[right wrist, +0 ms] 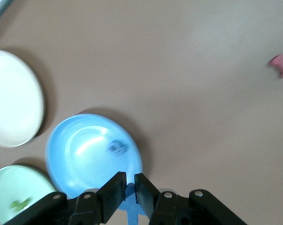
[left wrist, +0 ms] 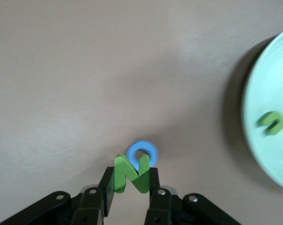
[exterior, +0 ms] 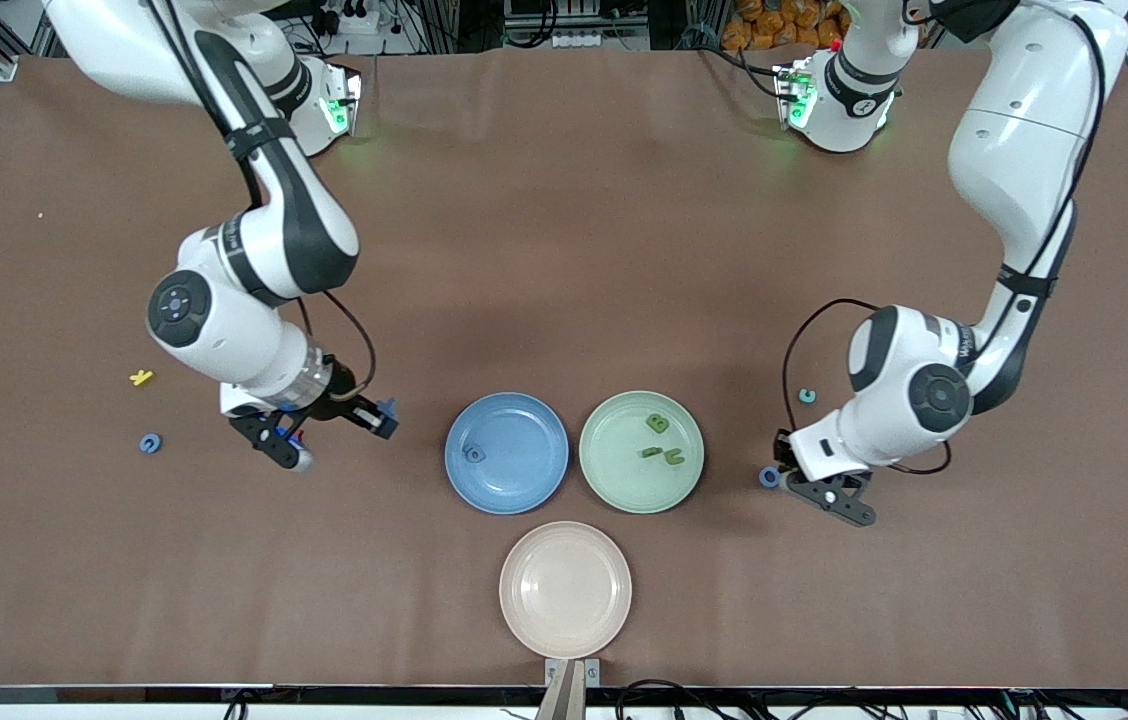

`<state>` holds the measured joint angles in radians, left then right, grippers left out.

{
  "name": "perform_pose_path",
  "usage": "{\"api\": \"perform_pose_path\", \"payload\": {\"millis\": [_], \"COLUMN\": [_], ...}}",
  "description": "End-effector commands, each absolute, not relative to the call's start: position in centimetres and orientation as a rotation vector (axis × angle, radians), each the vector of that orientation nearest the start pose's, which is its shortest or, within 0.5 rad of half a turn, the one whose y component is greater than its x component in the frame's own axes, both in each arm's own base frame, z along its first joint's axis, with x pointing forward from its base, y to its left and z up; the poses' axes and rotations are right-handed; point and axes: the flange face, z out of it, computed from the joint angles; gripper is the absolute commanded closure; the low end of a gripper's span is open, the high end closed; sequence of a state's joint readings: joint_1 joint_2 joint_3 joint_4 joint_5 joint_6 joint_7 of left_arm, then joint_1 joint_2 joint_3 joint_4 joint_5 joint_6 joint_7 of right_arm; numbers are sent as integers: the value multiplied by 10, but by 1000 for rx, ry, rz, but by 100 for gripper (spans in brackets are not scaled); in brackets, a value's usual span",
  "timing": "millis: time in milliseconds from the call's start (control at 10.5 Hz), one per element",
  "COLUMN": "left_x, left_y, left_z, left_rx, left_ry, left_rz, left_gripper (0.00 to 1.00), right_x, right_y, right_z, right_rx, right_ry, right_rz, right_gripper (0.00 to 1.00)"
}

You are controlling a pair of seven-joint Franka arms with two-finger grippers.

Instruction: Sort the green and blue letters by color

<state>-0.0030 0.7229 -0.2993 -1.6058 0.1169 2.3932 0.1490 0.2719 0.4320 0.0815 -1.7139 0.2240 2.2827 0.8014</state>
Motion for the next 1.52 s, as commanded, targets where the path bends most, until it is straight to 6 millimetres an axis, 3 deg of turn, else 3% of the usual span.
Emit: {"api": "perform_pose_path", "payload": {"millis": [0,190,285,380,570,664,759,854,1139,1329,1424], "left_x": [664,644,636,633,627,624,620,618,608,605,603], "left_y": [-236,-294,-311,-316,-325,-331,-339,-343,-364,-369,-373], "left_z": [240,239,237,233,228,227,227,227,224,222,222], "left_rx": [-3226,-3255,-3262,-3268,-3276,-3280,-3279,-3281,-3286,-3288,-3288], "left_ry": [526,369,314,265,204,170,154,127,92,61,65], "left_rz": [-119,-98,-89,-71,-51,-43,-40,-37,-30,-24,-23], "left_gripper": [100,100,100,100,100,100,100,100,100,100,81], "right_x": [655,652,650,647,646,646,646,643,641,645,638], "right_y": [297,316,324,337,343,343,344,349,349,339,336], "right_z": [362,345,329,319,317,316,314,314,312,314,304], "right_rx": [-2606,-2601,-2612,-2628,-2622,-2621,-2627,-2638,-2717,-2723,-2794], "right_ry": [968,997,992,972,965,966,963,944,883,895,868], "right_rz": [56,79,92,101,95,96,96,87,32,33,52], "right_gripper": [100,100,100,100,100,81,21,0,0,0,0]}}
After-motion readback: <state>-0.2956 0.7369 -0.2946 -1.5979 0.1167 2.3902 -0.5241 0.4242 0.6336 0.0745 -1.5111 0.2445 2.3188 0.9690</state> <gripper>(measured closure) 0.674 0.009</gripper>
